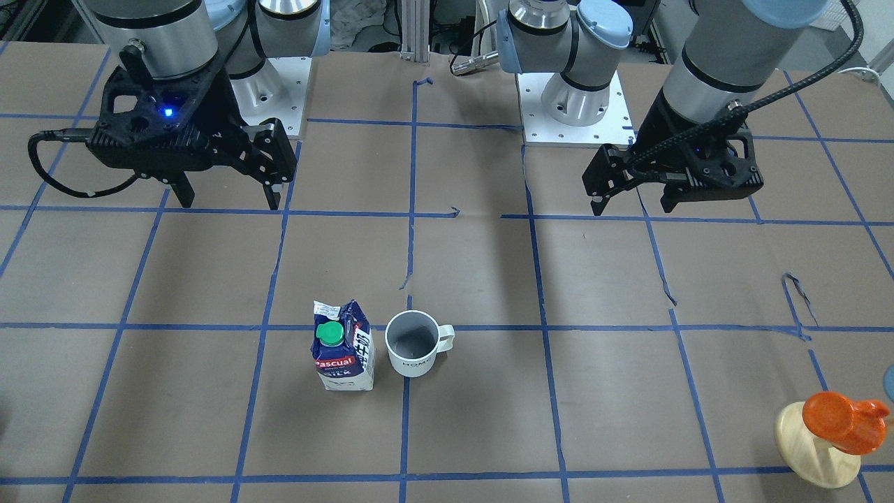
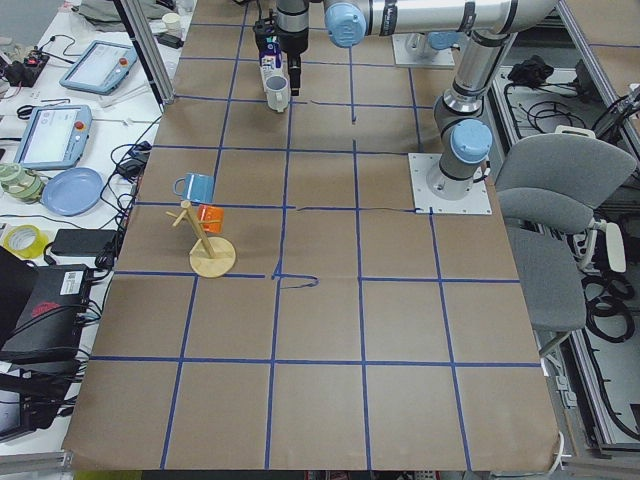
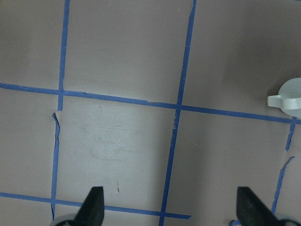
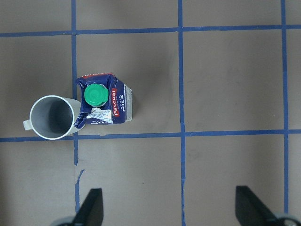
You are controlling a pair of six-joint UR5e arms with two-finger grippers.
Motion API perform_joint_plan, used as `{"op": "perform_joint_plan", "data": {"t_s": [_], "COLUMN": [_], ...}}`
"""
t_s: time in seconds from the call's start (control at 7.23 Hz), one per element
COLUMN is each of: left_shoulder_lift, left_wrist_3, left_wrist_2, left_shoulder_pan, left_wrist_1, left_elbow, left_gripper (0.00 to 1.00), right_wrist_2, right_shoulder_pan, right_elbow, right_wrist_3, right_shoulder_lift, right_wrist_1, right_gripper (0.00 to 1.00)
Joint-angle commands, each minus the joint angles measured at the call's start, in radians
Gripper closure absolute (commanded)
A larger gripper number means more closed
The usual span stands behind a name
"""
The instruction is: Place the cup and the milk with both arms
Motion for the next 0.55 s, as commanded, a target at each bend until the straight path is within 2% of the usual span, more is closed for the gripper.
{"op": "perform_joint_plan", "data": {"t_s": [0.0,0.41], "left_shoulder_lift": [0.002,0.000], "left_wrist_3": [0.016,0.016], "left_wrist_2": [-0.003,-0.003], "left_shoulder_pan": [-0.001,-0.001], "left_wrist_1": [0.000,0.000], "left_elbow": [0.001,-0.006], "left_gripper": [0.00,0.00], "right_wrist_2": [-0.008,-0.008], "right_shoulder_pan": [-0.003,-0.003], "right_elbow": [-0.009,-0.004], "right_wrist_3": [0.015,0.015], "right_shoulder_lift": [0.001,0.000], "right_wrist_1": [-0.002,0.000], "right_gripper": [0.00,0.00]}}
